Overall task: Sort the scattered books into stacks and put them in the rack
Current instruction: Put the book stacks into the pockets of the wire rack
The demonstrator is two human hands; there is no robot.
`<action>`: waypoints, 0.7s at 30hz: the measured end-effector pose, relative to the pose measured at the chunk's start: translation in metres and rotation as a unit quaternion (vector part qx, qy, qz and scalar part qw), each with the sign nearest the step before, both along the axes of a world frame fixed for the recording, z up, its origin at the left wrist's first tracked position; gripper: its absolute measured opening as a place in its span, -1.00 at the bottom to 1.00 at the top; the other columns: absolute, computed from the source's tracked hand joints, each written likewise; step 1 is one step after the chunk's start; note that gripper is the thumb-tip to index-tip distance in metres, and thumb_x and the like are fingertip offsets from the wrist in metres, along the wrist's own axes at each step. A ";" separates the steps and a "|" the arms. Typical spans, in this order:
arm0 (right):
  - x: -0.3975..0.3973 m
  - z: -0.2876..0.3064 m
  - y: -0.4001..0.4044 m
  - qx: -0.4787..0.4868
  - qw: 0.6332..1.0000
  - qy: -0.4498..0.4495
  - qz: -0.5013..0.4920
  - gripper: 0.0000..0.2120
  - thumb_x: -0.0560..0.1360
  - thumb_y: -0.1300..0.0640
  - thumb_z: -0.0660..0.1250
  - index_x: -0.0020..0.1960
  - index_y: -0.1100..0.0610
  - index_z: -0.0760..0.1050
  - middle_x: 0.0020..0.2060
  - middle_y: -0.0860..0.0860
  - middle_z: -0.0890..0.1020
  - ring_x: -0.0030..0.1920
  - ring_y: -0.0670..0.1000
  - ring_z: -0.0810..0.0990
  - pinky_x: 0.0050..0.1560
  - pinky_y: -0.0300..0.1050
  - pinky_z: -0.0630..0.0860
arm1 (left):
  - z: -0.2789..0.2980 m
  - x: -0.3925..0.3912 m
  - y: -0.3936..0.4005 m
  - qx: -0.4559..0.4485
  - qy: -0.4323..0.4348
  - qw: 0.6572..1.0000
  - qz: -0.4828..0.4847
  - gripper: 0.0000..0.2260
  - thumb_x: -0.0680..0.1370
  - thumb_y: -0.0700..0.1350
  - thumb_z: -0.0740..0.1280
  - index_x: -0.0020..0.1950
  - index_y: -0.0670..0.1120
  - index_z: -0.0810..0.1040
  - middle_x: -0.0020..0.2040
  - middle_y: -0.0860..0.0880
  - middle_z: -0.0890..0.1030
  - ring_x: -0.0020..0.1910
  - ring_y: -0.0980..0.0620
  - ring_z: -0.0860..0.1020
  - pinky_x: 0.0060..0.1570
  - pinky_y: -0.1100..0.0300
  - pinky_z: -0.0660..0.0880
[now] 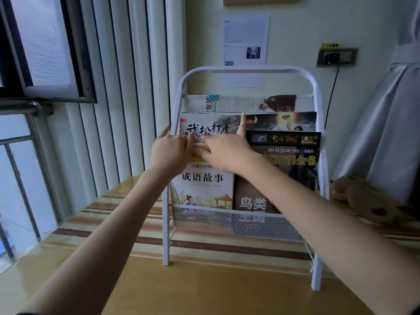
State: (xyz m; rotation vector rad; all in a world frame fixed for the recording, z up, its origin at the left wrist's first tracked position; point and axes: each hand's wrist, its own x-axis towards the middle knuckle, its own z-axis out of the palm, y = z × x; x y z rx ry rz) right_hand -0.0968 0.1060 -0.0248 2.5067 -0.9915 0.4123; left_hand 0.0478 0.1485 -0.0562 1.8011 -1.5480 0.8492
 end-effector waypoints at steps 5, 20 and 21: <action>-0.031 0.041 -0.027 0.060 0.982 -0.177 0.036 -0.47 0.59 -0.26 -0.15 0.47 -0.11 0.21 0.38 -0.10 0.41 0.47 0.03 0.24 0.36 0.42 -0.33 | 0.032 -0.021 -0.005 0.000 0.029 0.999 0.029 -0.43 0.66 0.08 -0.04 -0.23 -0.17 0.65 -0.40 -0.06 0.56 -0.22 -0.06 0.61 0.36 0.12 0.24; -0.068 0.062 -0.099 0.060 0.988 -0.128 -0.063 -0.35 0.29 -0.54 0.13 0.02 0.02 0.28 0.21 0.08 0.41 0.25 0.11 0.27 0.12 0.12 0.34 | 0.058 -0.060 -0.083 0.025 0.072 0.992 -0.101 -0.67 0.52 -0.17 0.19 0.27 -0.03 0.52 0.21 -0.02 0.57 0.20 -0.05 0.49 0.23 0.03 0.31; -0.068 0.061 -0.098 0.037 0.990 -0.120 -0.065 -0.35 0.31 -0.53 0.11 0.03 0.02 0.28 0.20 0.09 0.41 0.25 0.12 0.28 0.15 0.13 0.32 | 0.058 -0.060 -0.083 0.025 0.070 0.993 -0.093 -0.66 0.53 -0.17 0.19 0.29 -0.03 0.50 0.25 -0.01 0.54 0.24 -0.04 0.46 0.24 0.02 0.27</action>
